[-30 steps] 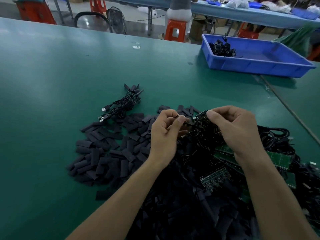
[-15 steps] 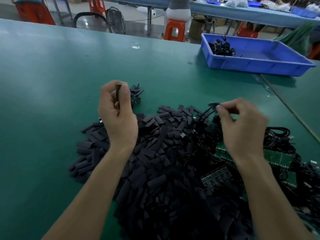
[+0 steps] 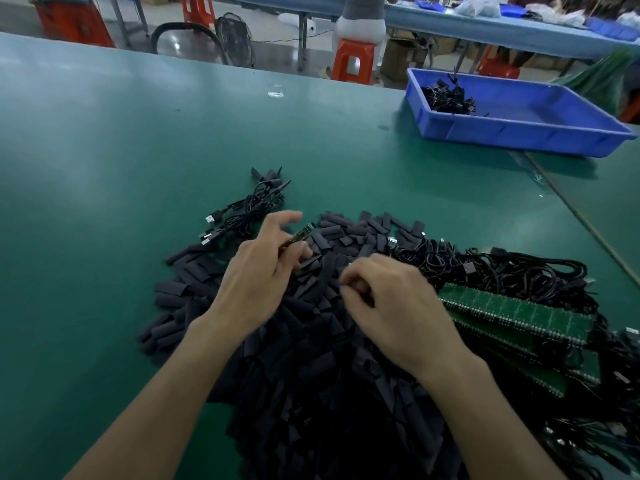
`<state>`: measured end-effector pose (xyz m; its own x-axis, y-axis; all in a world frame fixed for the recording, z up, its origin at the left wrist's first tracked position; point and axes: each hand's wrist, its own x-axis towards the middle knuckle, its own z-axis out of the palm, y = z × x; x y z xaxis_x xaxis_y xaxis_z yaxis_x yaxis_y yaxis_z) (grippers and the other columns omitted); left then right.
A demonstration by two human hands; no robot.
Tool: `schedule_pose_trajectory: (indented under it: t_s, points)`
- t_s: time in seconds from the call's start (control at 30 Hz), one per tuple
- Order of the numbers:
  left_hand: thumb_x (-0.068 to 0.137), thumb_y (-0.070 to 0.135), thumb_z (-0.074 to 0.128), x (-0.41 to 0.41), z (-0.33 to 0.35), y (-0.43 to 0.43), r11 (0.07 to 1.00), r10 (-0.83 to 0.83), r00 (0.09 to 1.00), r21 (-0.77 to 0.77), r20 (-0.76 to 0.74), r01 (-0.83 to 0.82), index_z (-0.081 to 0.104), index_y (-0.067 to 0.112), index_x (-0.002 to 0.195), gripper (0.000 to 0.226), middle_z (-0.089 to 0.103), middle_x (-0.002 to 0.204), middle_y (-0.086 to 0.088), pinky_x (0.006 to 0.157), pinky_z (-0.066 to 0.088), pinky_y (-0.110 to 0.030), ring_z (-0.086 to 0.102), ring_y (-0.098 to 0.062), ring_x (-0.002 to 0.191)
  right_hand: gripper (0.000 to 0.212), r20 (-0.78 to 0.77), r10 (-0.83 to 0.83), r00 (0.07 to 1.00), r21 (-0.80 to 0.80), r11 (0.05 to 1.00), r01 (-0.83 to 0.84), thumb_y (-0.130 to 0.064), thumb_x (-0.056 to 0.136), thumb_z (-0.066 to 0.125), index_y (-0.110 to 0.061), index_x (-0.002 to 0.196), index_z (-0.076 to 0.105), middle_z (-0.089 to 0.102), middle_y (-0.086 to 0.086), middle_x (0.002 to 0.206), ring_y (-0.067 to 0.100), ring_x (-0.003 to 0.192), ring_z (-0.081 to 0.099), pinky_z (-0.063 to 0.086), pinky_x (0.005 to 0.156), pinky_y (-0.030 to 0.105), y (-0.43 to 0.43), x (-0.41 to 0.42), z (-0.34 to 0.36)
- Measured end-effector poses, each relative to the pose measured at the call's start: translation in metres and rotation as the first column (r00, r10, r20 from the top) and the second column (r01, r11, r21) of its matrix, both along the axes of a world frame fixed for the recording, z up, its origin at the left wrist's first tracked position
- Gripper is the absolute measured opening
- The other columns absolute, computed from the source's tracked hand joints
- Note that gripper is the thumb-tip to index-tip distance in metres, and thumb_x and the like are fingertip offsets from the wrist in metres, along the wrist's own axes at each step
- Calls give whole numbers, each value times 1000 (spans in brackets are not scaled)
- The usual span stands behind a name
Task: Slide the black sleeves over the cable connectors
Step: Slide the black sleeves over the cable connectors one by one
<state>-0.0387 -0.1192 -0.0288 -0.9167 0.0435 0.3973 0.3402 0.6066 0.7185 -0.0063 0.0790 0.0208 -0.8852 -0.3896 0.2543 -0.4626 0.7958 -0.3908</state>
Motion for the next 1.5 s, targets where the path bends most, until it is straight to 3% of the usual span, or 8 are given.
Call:
schedule_pose_trajectory:
  t_s: [0.17, 0.37, 0.53, 0.67, 0.8, 0.93, 1.23, 1.5]
  points:
    - [103, 19, 53, -2, -21, -4, 997, 78, 996, 12, 36, -78, 61, 25, 111, 12, 61, 75, 14, 63, 40, -14, 56, 5, 69, 27, 158, 49, 986, 214, 973, -83, -26, 105, 46, -25, 131, 57, 56, -7, 124, 20, 110, 58, 53, 80, 37, -29, -1, -18]
    - [106, 16, 45, 2, -19, -2, 990, 137, 989, 21, 54, -139, 61, 14, 126, 26, 62, 81, 7, 71, 38, -6, 58, 0, 80, 24, 164, -54, 985, 214, 977, 18, -41, 101, 53, -21, 112, 62, 43, -4, 114, 18, 104, 52, 46, 70, 33, -46, 1, -35]
    - [106, 13, 43, 3, -13, 0, 996, 69, 992, 44, 106, -74, 48, 14, 145, 39, 63, 116, -26, 93, 45, -33, 56, -36, 108, 8, 191, -70, 979, 104, 993, 51, -23, 98, 60, -21, 106, 63, 48, -6, 112, 18, 97, 55, 42, 66, 30, -48, 1, -37]
    - [105, 10, 45, 5, -8, 2, 998, 32, 998, 47, 54, -35, 51, 13, 143, 39, 68, 113, -17, 86, 42, -18, 59, -24, 101, 12, 195, -92, 976, -80, 991, 110, -25, 99, 54, -32, 92, 48, 56, -13, 90, 13, 78, 57, 46, 63, 35, -39, 2, -32]
    - [106, 19, 44, 6, -6, 4, 994, -90, 991, 75, 98, 83, 49, 29, 133, 30, 56, 62, 0, 60, 43, -15, 44, -11, 54, 10, 263, -118, 958, -290, 937, 195, -25, 100, 58, -32, 104, 53, 62, -16, 88, 3, 81, 61, 51, 69, 24, -26, 1, -34]
    - [104, 31, 44, 5, -6, 4, 987, -144, 973, -39, 182, 154, 37, 36, 109, 9, 63, 72, 4, 66, 50, -42, 57, -13, 65, 24, 251, -132, 959, -406, 885, 228, -14, 99, 60, -23, 118, 69, 63, -25, 98, -17, 95, 56, 41, 81, 2, -18, 5, -40]
    - [100, 32, 58, 3, -1, 4, 973, -201, 944, -59, 261, 223, 74, 20, 96, 20, 67, 88, 9, 75, 47, -22, 59, -4, 84, 26, 255, -178, 951, -536, 792, 292, -19, 87, 77, -25, 112, 74, 71, -17, 105, -8, 98, 64, 45, 84, 5, -4, 7, -49]
    - [105, 31, 50, 5, 2, 4, 970, -242, 917, 110, 318, 218, 66, 23, 71, 38, 62, 61, 12, 55, 44, -28, 52, -6, 55, 21, 183, -193, 964, -639, 722, 265, -35, 85, 70, -37, 107, 71, 73, -16, 99, 1, 95, 68, 53, 85, 18, 1, 7, -48]
